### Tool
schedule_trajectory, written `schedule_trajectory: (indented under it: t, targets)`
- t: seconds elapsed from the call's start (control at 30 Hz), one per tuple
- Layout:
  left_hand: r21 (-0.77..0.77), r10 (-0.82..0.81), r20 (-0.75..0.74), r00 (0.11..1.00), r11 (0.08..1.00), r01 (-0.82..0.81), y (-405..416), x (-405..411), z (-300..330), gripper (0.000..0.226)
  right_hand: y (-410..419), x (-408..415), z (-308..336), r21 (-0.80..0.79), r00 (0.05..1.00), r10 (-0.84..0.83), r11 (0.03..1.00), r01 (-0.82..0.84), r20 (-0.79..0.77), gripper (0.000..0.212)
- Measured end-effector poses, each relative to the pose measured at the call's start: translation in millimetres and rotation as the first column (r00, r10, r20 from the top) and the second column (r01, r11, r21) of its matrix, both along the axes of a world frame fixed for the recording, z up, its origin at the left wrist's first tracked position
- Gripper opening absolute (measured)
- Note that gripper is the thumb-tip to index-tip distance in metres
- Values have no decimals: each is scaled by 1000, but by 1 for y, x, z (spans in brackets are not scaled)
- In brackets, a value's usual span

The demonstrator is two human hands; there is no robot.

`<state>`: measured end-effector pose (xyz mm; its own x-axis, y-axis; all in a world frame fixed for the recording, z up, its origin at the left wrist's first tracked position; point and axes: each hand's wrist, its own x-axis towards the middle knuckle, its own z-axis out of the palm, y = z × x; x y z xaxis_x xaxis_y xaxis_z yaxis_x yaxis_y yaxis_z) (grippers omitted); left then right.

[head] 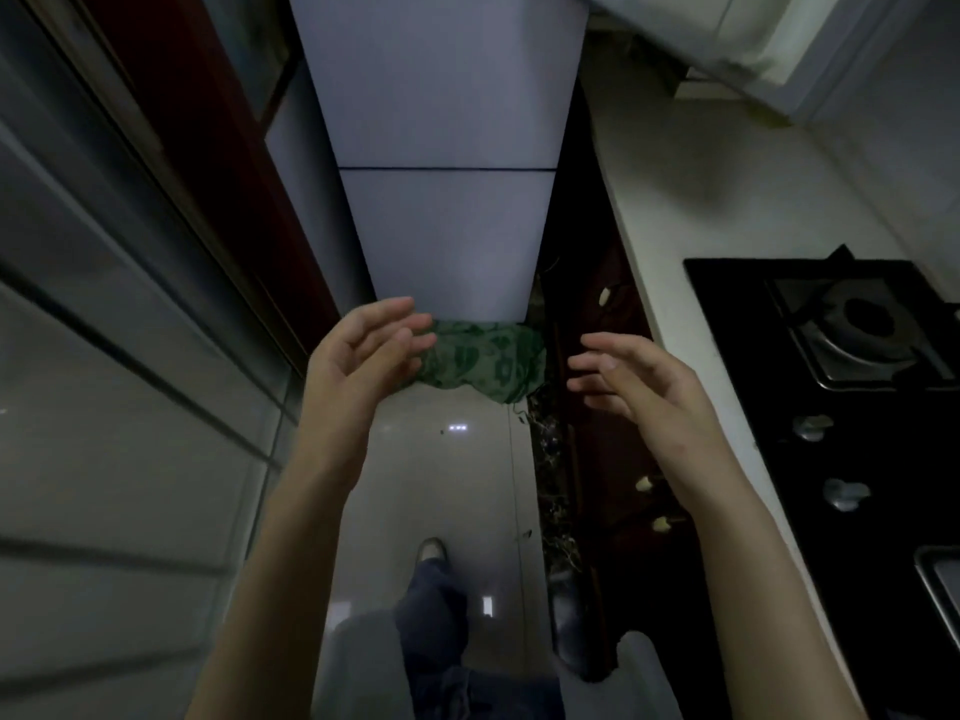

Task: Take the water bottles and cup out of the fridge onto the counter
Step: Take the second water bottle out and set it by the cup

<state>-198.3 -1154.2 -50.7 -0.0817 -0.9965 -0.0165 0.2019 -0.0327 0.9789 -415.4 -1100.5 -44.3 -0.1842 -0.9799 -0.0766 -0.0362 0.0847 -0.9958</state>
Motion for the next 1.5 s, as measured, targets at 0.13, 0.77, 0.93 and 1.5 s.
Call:
schedule_trajectory:
  t: [0.13, 0.77, 0.93, 1.5]
  targets:
    - [-38, -63, 66, 996, 997, 65, -72, 11, 13, 19, -68, 12, 13, -47, 999, -33, 998, 35, 28, 21]
    - [-2, -147, -69, 987, 989, 147, -320, -9, 21, 24, -295, -9, 44, -78, 957, -132, 985, 157, 258, 24]
    - [79, -107, -120, 987, 990, 117, -395, -31, 29, 16, -363, -26, 45, -105, 980, -99, 987, 118, 173, 18]
    - [-2, -278, -91, 956, 960, 279, -526, -107, 64, 18, -485, -60, 82, -235, 996, -87, 968, 88, 13, 21]
